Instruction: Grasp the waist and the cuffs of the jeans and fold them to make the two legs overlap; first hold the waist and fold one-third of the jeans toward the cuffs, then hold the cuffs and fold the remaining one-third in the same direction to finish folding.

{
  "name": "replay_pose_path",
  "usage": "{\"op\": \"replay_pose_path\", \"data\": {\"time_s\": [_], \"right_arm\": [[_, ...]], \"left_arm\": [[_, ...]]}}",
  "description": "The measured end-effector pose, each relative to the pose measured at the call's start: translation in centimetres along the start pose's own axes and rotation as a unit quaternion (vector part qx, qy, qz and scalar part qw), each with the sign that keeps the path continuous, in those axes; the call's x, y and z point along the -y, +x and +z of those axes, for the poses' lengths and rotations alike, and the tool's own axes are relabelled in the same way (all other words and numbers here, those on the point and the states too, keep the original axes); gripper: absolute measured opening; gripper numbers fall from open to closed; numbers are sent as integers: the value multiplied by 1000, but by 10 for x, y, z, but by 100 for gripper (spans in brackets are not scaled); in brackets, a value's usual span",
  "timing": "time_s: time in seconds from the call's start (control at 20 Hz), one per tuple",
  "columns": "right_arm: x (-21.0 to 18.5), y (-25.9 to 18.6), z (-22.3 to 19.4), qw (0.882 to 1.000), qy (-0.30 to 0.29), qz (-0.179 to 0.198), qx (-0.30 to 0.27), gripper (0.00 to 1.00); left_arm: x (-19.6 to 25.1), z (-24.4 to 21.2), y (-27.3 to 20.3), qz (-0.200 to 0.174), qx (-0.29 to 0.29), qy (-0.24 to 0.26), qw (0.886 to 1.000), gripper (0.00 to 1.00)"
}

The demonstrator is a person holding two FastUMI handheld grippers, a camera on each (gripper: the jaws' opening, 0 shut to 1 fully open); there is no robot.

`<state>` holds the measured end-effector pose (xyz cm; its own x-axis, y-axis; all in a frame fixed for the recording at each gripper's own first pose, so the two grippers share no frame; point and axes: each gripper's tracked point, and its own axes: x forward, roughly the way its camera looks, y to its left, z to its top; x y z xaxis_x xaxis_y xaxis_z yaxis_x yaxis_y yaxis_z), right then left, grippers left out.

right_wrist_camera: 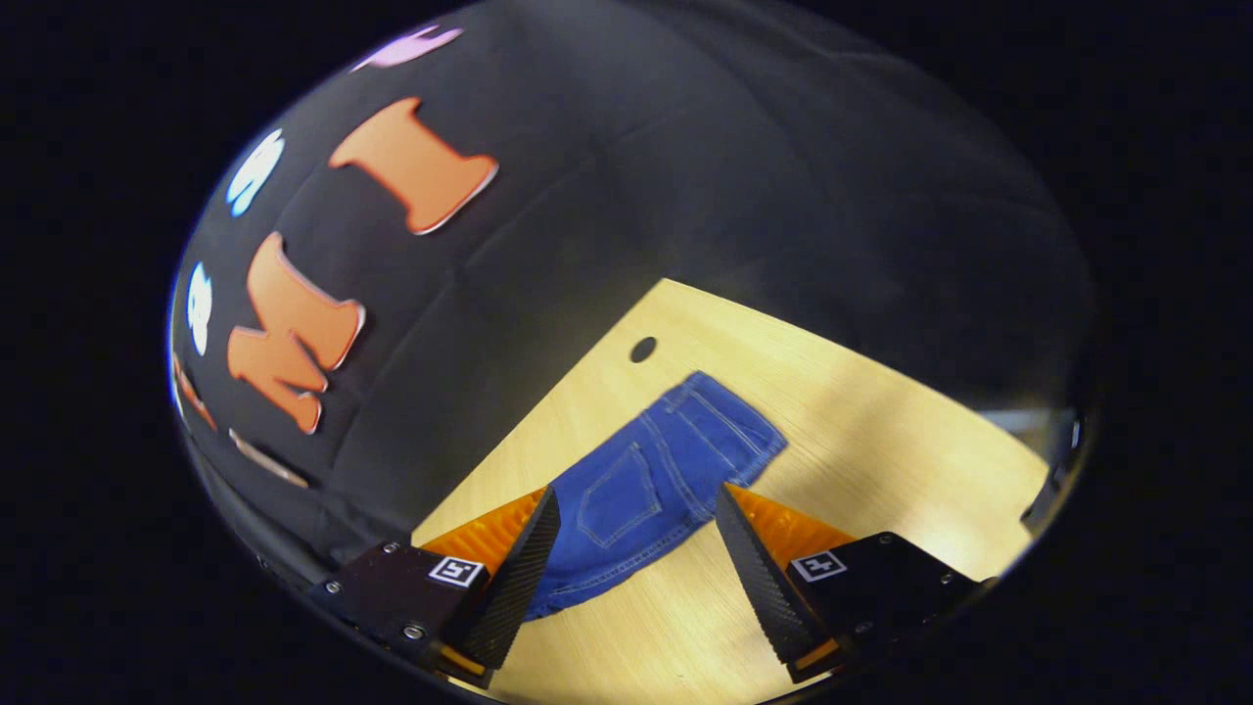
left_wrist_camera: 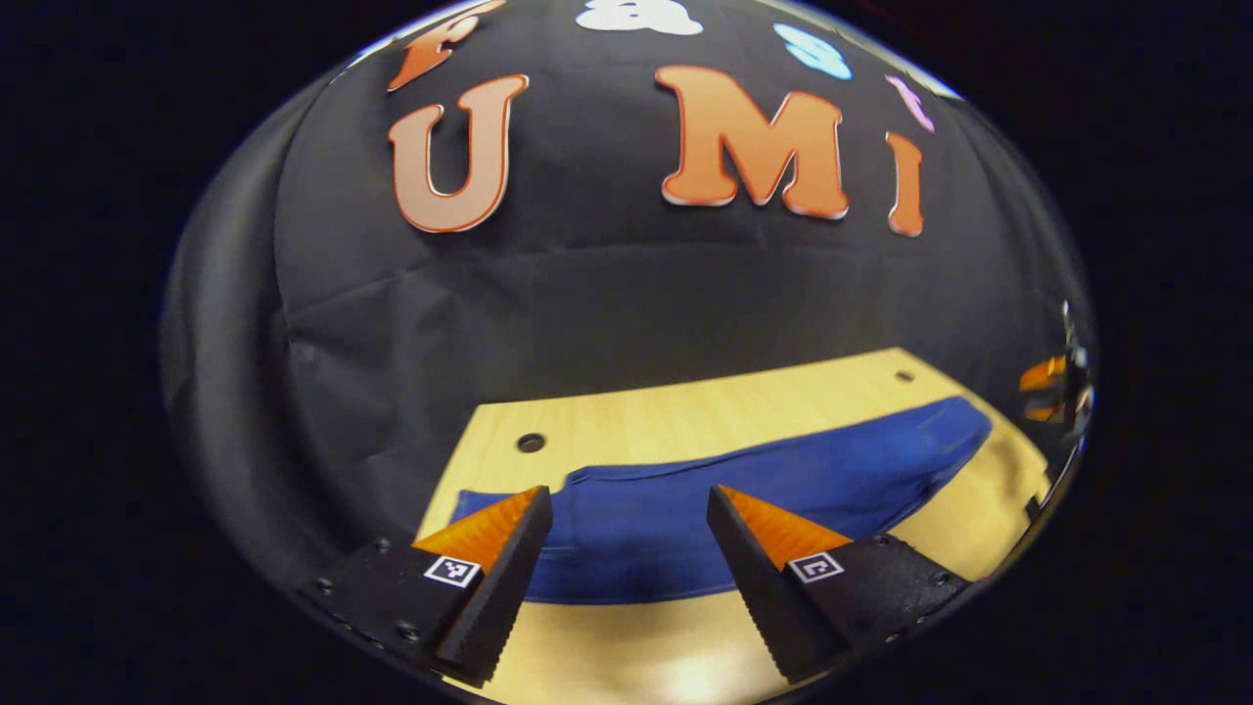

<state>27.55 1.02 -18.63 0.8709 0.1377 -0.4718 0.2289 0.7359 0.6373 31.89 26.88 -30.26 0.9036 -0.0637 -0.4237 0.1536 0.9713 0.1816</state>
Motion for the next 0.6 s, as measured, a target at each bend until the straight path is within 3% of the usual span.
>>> {"op": "replay_pose_path", "data": {"time_s": [0.1, 0.2, 0.45, 0.6], "right_arm": [[40, 18, -5, 998, 44, -36, -18, 98], [55, 38, -8, 995, 79, -53, -37, 98], [82, 81, -5, 987, 133, -67, -56, 98], [79, 98, -3, 986, 144, -50, -59, 98]], "left_arm": [[9, 22, -15, 18, 7, 5, 1000, 98], [26, 33, -26, 13, 17, -1, 1000, 98], [37, 39, -45, 29, 24, -11, 999, 98], [47, 42, -60, 30, 35, -24, 999, 98]]}}
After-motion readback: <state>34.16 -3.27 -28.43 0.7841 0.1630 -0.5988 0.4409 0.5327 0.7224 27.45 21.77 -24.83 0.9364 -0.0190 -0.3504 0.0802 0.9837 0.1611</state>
